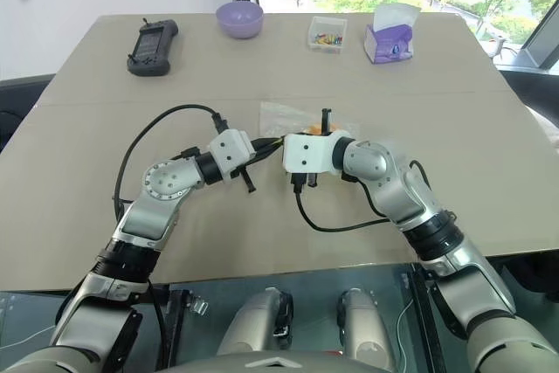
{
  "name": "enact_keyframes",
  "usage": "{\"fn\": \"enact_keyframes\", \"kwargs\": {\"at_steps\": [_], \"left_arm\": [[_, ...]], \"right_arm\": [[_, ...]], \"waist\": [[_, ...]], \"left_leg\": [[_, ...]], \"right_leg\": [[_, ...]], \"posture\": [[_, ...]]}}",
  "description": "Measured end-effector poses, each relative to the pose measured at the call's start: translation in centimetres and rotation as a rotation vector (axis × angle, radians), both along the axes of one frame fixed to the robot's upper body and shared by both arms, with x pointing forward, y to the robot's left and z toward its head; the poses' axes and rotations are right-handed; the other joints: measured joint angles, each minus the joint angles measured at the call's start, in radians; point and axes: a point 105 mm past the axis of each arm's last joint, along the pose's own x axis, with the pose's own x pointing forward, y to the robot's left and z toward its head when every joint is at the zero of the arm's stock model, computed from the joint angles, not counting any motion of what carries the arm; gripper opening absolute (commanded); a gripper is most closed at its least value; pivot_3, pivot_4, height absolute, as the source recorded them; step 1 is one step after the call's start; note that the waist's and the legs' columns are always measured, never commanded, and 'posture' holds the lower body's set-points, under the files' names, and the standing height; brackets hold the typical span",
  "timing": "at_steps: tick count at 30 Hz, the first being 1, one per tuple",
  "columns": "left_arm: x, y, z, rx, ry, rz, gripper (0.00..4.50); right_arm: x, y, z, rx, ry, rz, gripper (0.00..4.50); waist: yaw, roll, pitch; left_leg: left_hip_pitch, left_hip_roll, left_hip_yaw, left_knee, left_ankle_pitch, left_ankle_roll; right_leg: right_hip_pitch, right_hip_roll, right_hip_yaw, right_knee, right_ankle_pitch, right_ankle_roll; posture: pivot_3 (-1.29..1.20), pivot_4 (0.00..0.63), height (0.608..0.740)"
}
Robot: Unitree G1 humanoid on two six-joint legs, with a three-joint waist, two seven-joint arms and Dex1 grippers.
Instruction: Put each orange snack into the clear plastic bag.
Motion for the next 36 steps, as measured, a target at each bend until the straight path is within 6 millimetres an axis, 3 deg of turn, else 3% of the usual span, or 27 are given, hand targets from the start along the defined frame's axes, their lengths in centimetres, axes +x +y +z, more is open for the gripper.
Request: {"fn": "enact_keyframes", "kwargs": {"at_steps": [9,20,36], "left_arm": [[-0.1,0.2,0.3,-0.062,0.039,-0.008,0.00],[-0.5,0.9,2.1,-0.154,0.095,-0.035,0.00],[-0.2,2.2,2.5,-0.195,0.135,-0.004,0.00]], "right_arm": [[0.2,-0.6,0.1,0.002,-0.009,-0.015,0.04],[-0.2,-2.4,-0.1,0.088,0.111,-0.082,0.04],[1.2,-8.8,-1.5,0.059,0.148,-0.293,0.04]], "waist": [[-0.001,0.000,0.000],[-0.004,0.000,0.000],[-0.004,0.000,0.000]], "left_leg": [[0.000,0.000,0.000,0.000,0.000,0.000],[0.000,0.000,0.000,0.000,0.000,0.000],[0.000,0.000,0.000,0.000,0.000,0.000]], "right_leg": [[0.000,0.000,0.000,0.000,0.000,0.000],[0.000,0.000,0.000,0.000,0.000,0.000],[0.000,0.000,0.000,0.000,0.000,0.000]], "posture": [[0.00,0.150,0.740],[0.00,0.150,0.740],[0.00,0.150,0.740]]}}
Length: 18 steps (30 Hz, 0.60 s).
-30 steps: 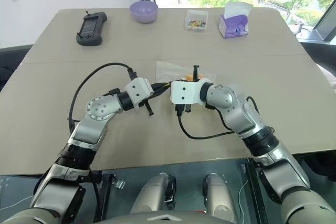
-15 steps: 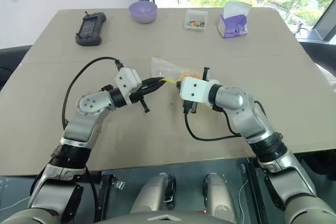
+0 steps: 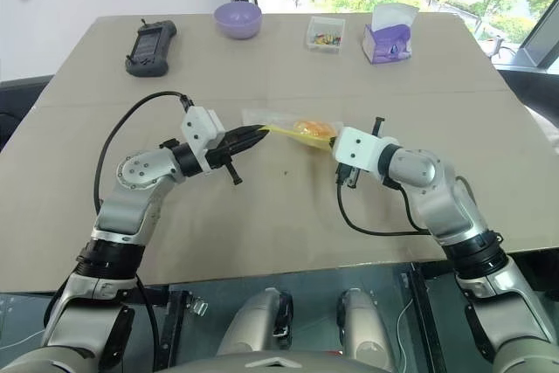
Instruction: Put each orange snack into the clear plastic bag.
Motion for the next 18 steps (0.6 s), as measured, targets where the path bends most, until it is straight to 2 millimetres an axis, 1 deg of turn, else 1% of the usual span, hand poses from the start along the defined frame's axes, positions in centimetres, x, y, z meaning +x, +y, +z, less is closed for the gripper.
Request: {"fn": "enact_keyframes", "kwargs": {"at_steps": [2,14,18], "left_arm": [[0.0,0.0,0.0,-0.002,0.004,0.002,0.00],[0.1,0.1,0.0,-0.005,0.007,0.012,0.00],[0.2,0.1,0.0,-0.006,0.008,0.015,0.00]], "right_arm": [[0.1,-0.5,0.1,-0.001,-0.005,-0.017,0.04],[0.2,-1.4,-0.4,-0.012,0.011,-0.047,0.04],[0.4,-2.1,-0.5,-0.010,0.011,-0.071,0.04]], "waist": [[0.000,0.000,0.000],[0.000,0.000,0.000],[0.001,0.000,0.000]], "left_leg": [[0.000,0.000,0.000,0.000,0.000,0.000],[0.000,0.000,0.000,0.000,0.000,0.000],[0.000,0.000,0.000,0.000,0.000,0.000]], "right_leg": [[0.000,0.000,0.000,0.000,0.000,0.000],[0.000,0.000,0.000,0.000,0.000,0.000],[0.000,0.000,0.000,0.000,0.000,0.000]], "posture": [[0.00,0.150,0.740],[0.00,0.150,0.740],[0.00,0.150,0.740]]}}
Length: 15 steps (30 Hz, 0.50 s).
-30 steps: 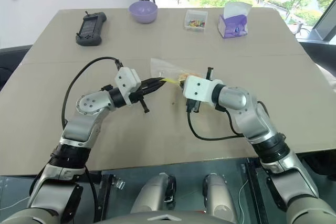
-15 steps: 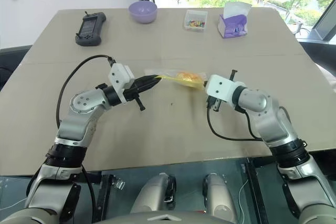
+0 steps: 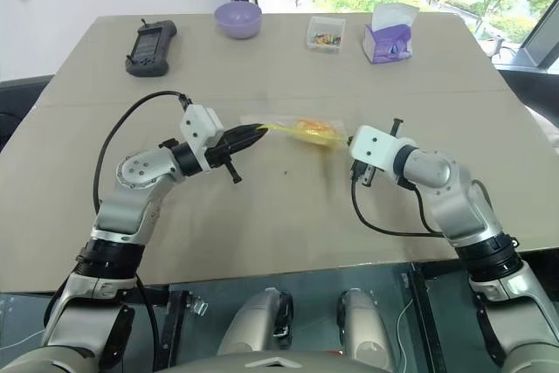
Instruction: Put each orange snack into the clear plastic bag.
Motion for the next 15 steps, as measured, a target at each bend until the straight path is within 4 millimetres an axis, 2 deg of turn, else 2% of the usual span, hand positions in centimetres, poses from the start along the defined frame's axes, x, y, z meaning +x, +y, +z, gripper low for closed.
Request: {"fn": "enact_keyframes", "kwargs": {"at_steps": [14,15], "left_arm": [[0.20,-0.20,0.29,-0.014,-0.002,0.006,0.00],[0.24,-0.21,0.35,-0.018,-0.002,0.008,0.00]], "right_arm": [[0.00,-0.22,0.31,0.027,0.000,0.006,0.04],[-0.11,-0.21,0.26,0.038,0.020,0.013,0.30]], "waist": [[0.000,0.000,0.000],[0.000,0.000,0.000]], "left_leg": [[0.000,0.000,0.000,0.000,0.000,0.000],[0.000,0.000,0.000,0.000,0.000,0.000]], "right_leg": [[0.000,0.000,0.000,0.000,0.000,0.000],[0.000,0.000,0.000,0.000,0.000,0.000]], "posture": [[0.00,0.150,0.740],[0.00,0.150,0.740]]}}
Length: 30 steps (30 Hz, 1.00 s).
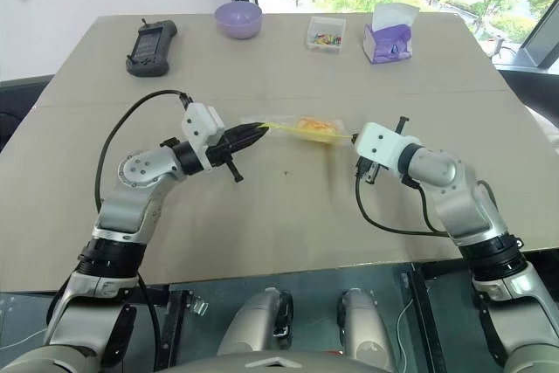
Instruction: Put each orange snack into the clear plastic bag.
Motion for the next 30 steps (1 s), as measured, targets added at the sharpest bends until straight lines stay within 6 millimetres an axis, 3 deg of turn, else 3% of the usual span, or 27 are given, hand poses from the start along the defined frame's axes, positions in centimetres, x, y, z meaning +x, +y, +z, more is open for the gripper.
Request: {"fn": "enact_keyframes", "kwargs": {"at_steps": [2,5,19,22,24,25,30], "left_arm": [[0.1,0.1,0.0,-0.007,0.005,0.010,0.00],[0.2,0.3,0.1,-0.013,0.007,0.026,0.00],[0.3,0.3,0.1,-0.020,0.006,0.036,0.00],[0.4,0.2,0.2,-0.022,0.004,0.036,0.00],[0.4,0.3,0.2,-0.023,0.002,0.039,0.00],[0.4,0.3,0.2,-0.023,0.003,0.040,0.00],[0.5,0.3,0.2,-0.025,0.008,0.046,0.00]], "right_arm": [[-0.3,0.0,-0.3,0.023,0.041,0.012,0.94],[-0.4,0.0,-0.6,0.037,0.065,0.008,2.38],[-0.9,0.6,-0.8,0.087,0.093,0.028,2.38],[-0.3,0.7,-1.2,0.099,0.099,0.004,1.56],[-0.1,0.4,-1.6,0.088,0.107,-0.014,0.47],[0.0,0.3,-1.7,0.085,0.110,-0.018,0.14],[-0.1,0.5,-1.8,0.097,0.120,-0.014,0.14]], "waist": [[0.000,0.000,0.000],[0.000,0.000,0.000],[0.002,0.000,0.000],[0.001,0.000,0.000],[0.002,0.000,0.000],[0.003,0.000,0.000],[0.002,0.000,0.000]], "left_leg": [[0.000,0.000,0.000,0.000,0.000,0.000],[0.000,0.000,0.000,0.000,-0.001,0.001],[0.000,0.000,0.000,0.000,0.000,0.001],[0.000,0.000,0.000,0.000,0.000,0.000],[0.000,0.000,0.000,0.000,0.000,0.000],[0.000,0.000,0.000,0.000,0.000,0.000],[0.000,0.000,0.000,0.000,0.000,0.000]], "right_leg": [[0.000,0.000,0.000,0.000,0.000,0.000],[0.000,0.000,0.000,0.000,0.000,0.000],[0.000,0.000,0.000,0.000,0.000,0.000],[0.000,0.000,0.000,0.000,0.000,0.000],[0.000,0.000,0.000,0.000,0.000,0.000],[0.000,0.000,0.000,0.000,0.000,0.000],[0.000,0.000,0.000,0.000,0.000,0.000]], "posture": [[0.00,0.150,0.740],[0.00,0.150,0.740],[0.00,0.150,0.740],[0.00,0.150,0.740],[0.00,0.150,0.740],[0.00,0.150,0.740],[0.00,0.150,0.740]]}}
